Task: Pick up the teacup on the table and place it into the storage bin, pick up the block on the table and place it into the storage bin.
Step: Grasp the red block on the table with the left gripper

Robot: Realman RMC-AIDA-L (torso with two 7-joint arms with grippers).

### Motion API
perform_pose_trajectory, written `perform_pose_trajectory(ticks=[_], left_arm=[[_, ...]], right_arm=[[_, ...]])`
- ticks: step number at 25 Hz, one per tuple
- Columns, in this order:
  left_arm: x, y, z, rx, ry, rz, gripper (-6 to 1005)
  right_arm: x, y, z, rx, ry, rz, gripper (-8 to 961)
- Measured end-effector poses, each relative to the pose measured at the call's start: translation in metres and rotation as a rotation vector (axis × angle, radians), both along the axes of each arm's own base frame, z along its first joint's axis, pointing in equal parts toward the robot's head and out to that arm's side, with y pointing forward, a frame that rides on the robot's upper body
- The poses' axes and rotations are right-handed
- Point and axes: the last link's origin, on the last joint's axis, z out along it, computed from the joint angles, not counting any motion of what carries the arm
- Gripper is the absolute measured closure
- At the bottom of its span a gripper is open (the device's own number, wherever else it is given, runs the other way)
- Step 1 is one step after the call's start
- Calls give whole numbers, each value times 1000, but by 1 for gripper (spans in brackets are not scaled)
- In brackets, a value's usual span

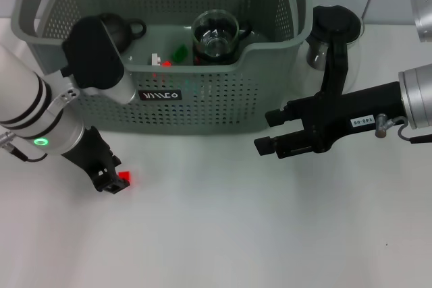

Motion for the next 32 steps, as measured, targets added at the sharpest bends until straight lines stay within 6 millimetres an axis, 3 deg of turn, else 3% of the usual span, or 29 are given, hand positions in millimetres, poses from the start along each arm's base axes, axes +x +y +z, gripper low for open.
perform_pose_trajectory(ticks=[22,27,32], left_arm=[[-3,4,-4,19,10,13,648],[-3,3,-4,17,9,18,822],[0,3,1,24,-14,28,813]], right_arm=[[-1,1,0,2,-2,4,204],[-1,1,-1,1,-3,5,204],[-1,1,0,1,-1,4,205]])
